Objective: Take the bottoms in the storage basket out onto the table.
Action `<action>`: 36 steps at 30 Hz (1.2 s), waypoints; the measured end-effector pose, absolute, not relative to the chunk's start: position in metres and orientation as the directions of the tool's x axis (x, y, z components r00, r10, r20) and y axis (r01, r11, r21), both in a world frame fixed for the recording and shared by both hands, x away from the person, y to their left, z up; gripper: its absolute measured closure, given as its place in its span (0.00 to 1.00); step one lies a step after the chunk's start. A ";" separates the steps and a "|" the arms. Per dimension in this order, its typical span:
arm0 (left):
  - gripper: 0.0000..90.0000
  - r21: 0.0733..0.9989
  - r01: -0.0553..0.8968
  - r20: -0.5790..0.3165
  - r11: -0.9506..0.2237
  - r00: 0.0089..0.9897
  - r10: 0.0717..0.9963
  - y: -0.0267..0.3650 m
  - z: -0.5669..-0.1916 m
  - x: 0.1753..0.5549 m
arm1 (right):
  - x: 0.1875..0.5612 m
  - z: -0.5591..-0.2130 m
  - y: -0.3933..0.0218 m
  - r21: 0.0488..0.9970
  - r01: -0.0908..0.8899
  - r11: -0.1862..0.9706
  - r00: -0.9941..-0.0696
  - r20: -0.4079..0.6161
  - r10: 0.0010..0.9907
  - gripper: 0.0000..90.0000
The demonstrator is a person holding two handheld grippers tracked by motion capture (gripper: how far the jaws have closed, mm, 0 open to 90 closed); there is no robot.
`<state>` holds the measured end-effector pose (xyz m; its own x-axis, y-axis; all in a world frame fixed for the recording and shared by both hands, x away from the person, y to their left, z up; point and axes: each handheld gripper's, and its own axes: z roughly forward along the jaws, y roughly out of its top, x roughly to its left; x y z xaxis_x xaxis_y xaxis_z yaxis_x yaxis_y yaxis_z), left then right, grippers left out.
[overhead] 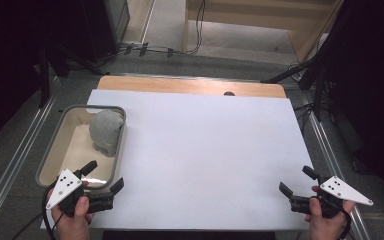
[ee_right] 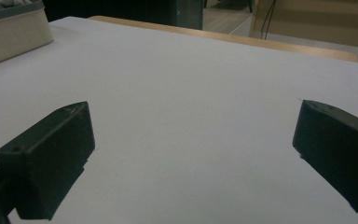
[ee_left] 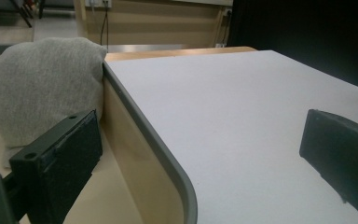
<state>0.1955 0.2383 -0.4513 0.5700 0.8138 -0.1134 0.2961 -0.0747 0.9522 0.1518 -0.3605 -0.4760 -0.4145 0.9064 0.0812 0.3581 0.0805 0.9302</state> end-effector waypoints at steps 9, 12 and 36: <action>0.00 0.958 0.277 -0.108 -0.068 0.573 0.812 0.239 -0.432 0.197 | 0.149 -0.473 -0.361 0.935 0.348 0.069 -0.410 0.085 0.908 0.00; 0.00 0.959 0.274 -0.100 -0.076 0.576 0.812 0.239 -0.425 0.200 | 0.149 -0.473 -0.361 0.937 0.342 0.066 -0.407 0.085 0.909 0.00; 0.00 0.943 0.315 -0.095 -0.110 0.570 0.816 0.239 -0.376 0.272 | 0.149 -0.476 -0.361 0.941 0.331 0.077 -0.422 0.075 0.903 0.00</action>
<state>0.2718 0.2395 -0.3758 0.5702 0.8159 -0.0953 0.3149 -0.1099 0.9428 0.1488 -0.3615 -0.4760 -0.4223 0.9034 0.0749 0.3310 0.0767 0.9405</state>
